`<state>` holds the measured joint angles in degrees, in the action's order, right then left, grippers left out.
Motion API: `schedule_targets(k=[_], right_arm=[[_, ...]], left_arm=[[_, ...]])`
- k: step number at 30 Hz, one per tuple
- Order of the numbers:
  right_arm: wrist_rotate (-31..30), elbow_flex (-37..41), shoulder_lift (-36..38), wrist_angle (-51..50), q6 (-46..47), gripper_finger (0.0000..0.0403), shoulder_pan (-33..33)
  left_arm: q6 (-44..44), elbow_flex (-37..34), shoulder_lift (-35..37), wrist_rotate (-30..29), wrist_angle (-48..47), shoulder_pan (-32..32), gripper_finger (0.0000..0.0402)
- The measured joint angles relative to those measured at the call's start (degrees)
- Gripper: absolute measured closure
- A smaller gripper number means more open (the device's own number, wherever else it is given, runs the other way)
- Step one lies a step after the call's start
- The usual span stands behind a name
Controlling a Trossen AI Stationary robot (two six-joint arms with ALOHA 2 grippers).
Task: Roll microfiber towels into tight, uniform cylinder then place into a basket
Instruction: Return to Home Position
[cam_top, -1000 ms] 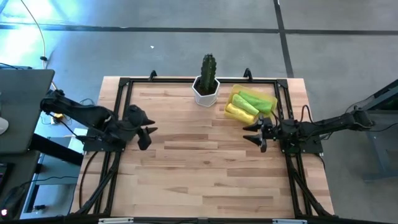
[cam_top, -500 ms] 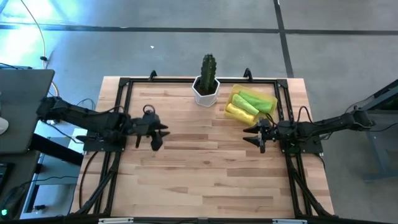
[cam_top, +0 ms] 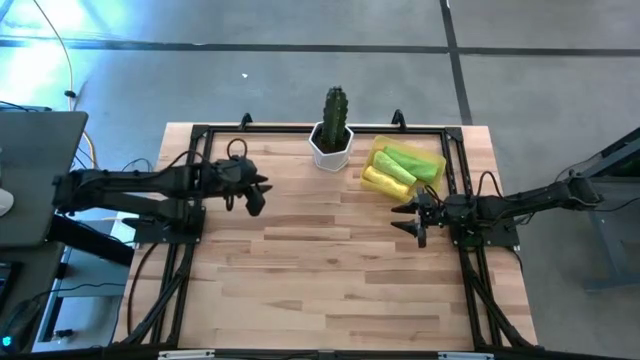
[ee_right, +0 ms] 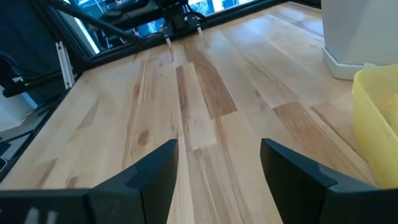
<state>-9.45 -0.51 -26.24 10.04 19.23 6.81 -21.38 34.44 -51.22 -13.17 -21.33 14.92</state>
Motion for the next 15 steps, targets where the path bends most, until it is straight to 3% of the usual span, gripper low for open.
schedule_targets(k=[8,15], right_arm=[[0.0,0.0,0.0,-0.15,-0.13,0.0182,0.0],[0.0,0.02,0.0,-0.52,-0.21,0.0182,-0.02]], left_arm=[[-0.27,-0.6,5.88,-2.92,-3.0,-0.16,0.0271],[-4.9,-15.04,17.32,-5.14,11.03,-3.11,0.0271]])
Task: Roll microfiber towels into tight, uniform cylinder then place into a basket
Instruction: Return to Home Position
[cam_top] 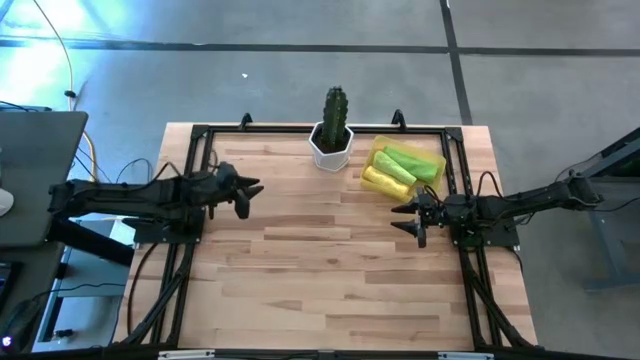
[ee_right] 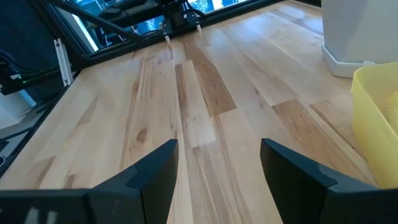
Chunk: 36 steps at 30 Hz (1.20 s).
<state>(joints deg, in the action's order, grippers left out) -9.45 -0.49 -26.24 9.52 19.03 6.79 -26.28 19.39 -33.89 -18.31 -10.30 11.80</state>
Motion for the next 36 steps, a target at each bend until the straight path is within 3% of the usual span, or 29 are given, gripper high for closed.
schedule_targets(k=[6,16,36], right_arm=[[0.0,0.0,0.0,-0.14,0.0,0.0182,-0.01],[0.0,0.02,0.0,-0.33,0.0,0.0182,0.01],[0.0,0.02,0.0,-0.72,0.0,0.0182,-0.01]], left_arm=[[-1.62,-10.42,7.28,-0.17,11.62,-0.73,0.0271],[-1.64,-18.43,17.86,-1.59,13.11,-0.73,0.0271],[1.4,-18.7,19.69,-0.28,13.56,-0.58,0.0271]])
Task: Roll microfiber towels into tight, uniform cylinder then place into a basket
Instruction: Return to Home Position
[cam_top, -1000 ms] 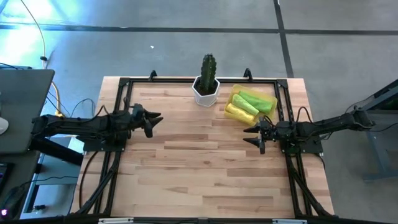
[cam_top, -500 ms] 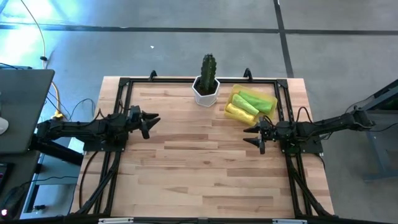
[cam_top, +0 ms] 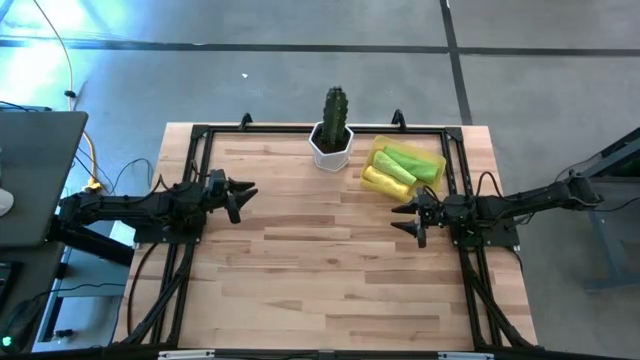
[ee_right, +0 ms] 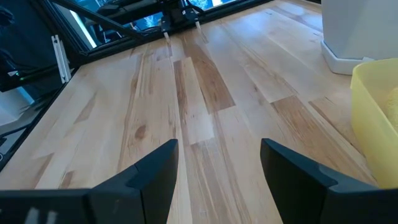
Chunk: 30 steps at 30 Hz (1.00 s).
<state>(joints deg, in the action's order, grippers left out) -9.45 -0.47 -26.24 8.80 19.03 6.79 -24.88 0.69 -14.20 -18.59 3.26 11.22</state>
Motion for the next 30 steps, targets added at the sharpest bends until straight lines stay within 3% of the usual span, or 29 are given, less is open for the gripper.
schedule_targets(k=[17,30], right_arm=[[0.0,0.0,1.78,-0.13,0.0,0.0182,-0.02],[0.0,0.0,18.53,-4.04,0.0,0.0182,-0.04]], left_arm=[[0.0,0.0,0.69,0.0,0.0,0.02,0.0271],[0.02,0.04,13.35,0.37,0.07,4.82,0.0271]])
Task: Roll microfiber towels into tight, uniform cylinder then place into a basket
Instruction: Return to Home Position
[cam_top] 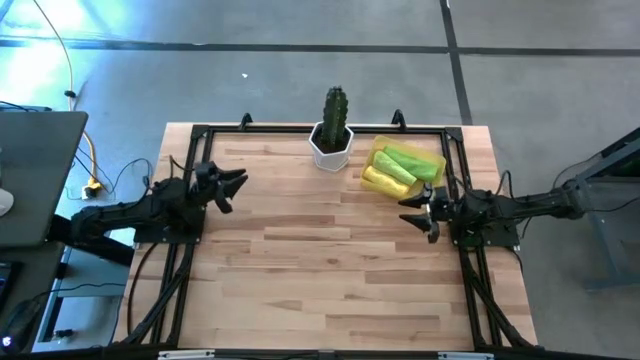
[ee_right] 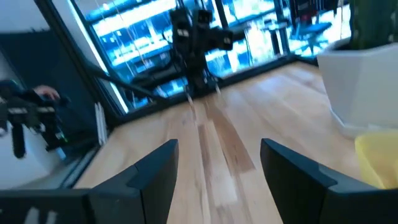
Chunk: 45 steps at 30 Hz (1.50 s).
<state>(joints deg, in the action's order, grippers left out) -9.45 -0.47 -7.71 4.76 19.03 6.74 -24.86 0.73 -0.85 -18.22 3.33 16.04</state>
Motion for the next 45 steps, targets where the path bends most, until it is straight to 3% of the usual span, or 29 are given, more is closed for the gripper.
schedule_targets(k=[6,12,36,45], right_arm=[[0.02,0.0,5.52,0.05,-0.01,0.0182,-0.36],[0.48,0.0,7.64,0.08,-0.02,0.0182,-5.54],[0.96,0.0,7.53,-2.41,-0.01,0.0182,-45.81],[0.94,0.0,7.47,-2.39,0.0,0.0182,-51.58]], left_arm=[[0.0,0.04,0.66,0.0,0.83,2.93,0.0271],[0.0,0.04,0.64,0.02,0.33,6.66,0.0271],[0.0,0.02,0.66,-0.15,0.35,27.08,0.0271],[0.0,0.0,0.66,-0.17,0.35,29.0,0.0271]])
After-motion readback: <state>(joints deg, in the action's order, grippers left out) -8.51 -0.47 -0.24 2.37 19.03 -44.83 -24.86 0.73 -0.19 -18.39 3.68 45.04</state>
